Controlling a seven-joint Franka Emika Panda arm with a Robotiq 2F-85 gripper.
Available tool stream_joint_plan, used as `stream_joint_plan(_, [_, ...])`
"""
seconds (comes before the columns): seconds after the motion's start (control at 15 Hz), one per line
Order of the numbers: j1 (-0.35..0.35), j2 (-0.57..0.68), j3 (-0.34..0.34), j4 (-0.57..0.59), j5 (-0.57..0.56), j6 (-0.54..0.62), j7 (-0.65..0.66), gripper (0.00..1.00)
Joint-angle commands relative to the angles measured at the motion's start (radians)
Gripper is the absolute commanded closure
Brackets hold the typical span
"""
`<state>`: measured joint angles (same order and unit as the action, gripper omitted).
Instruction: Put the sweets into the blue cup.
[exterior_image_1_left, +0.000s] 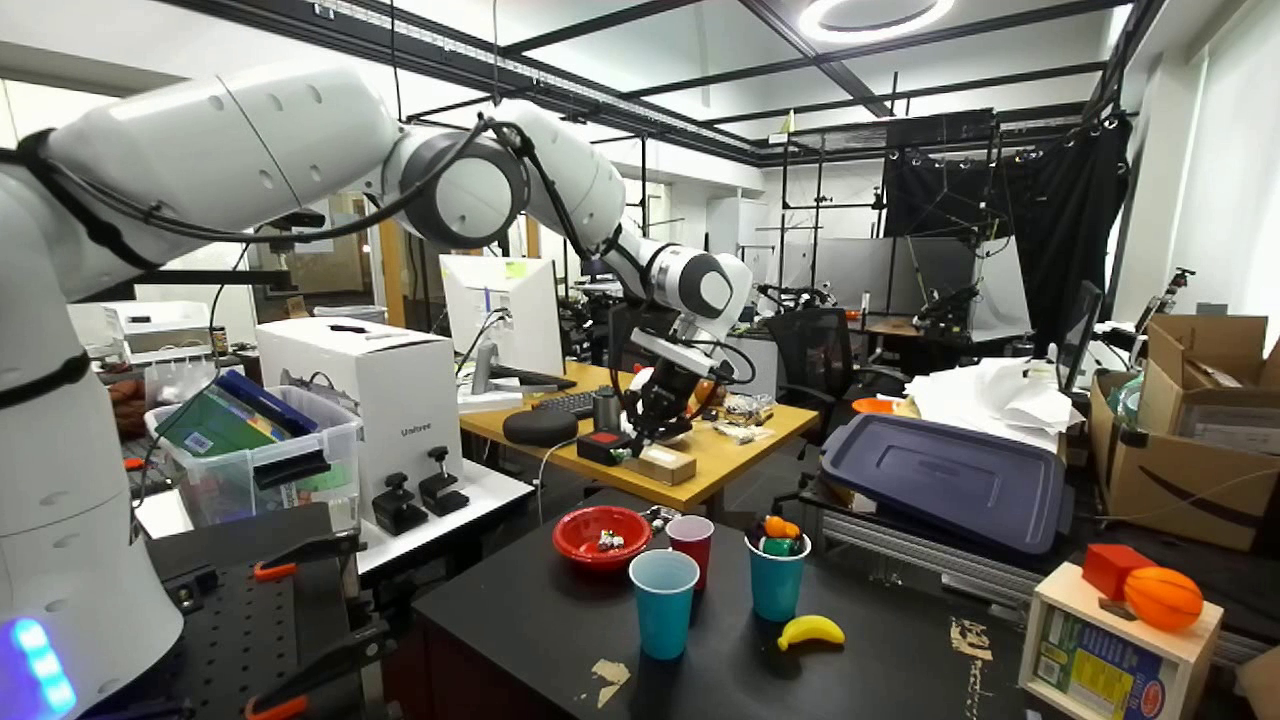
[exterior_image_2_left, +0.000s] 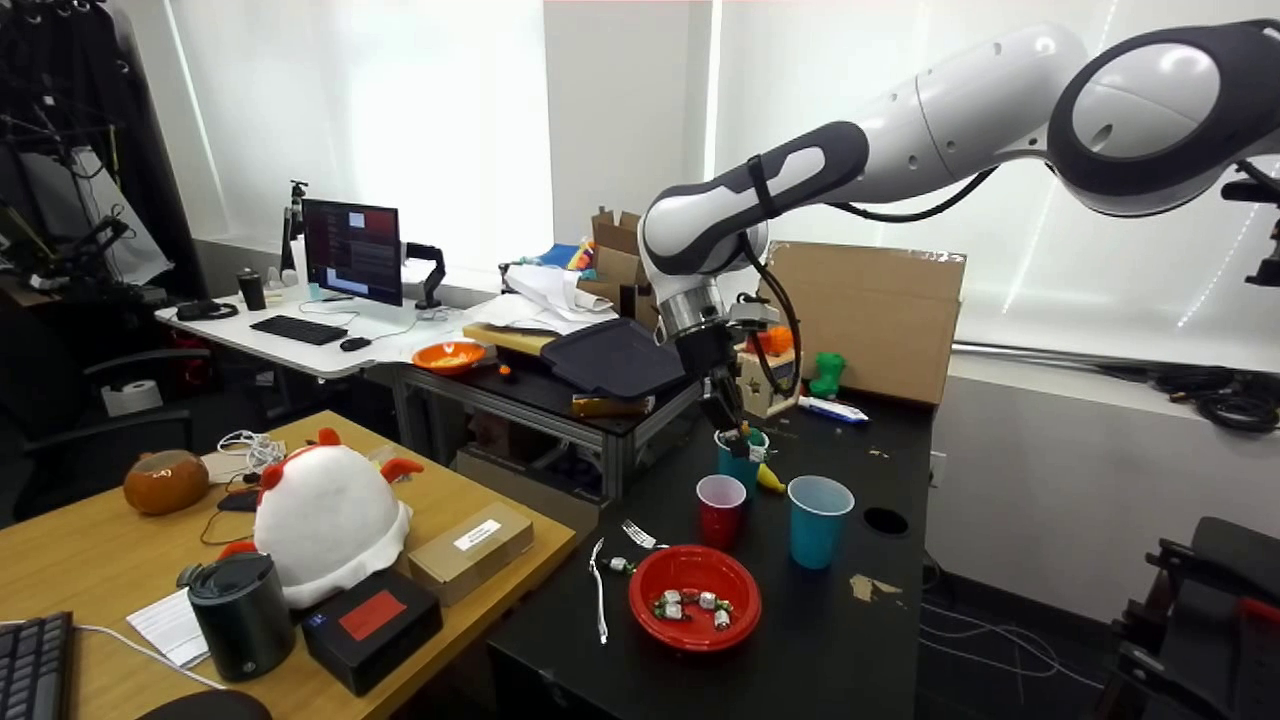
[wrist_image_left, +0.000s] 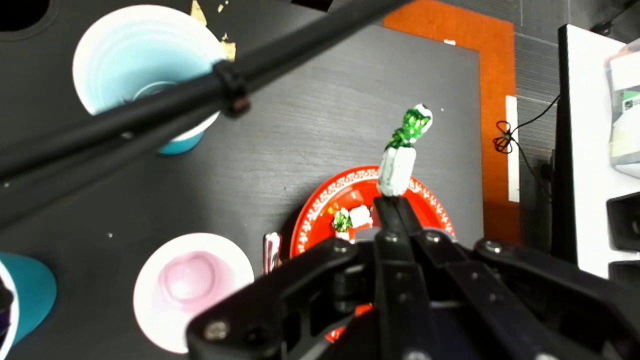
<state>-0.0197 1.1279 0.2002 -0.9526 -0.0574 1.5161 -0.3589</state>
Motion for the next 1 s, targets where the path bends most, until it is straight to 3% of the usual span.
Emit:
stream_joint_plan(0.0, [0.002,-0.078,-0.020,-0.091,0.009,-0.114,0.117,1.00])
stream_joint_plan(0.53, [0.004,-0.080,-0.035,-0.065,0.035,-0.424,0.408,1.00])
stream_joint_plan(0.93, [0.015,-0.072,-0.047,-0.045,0.029,-0.536,0.636,1.00])
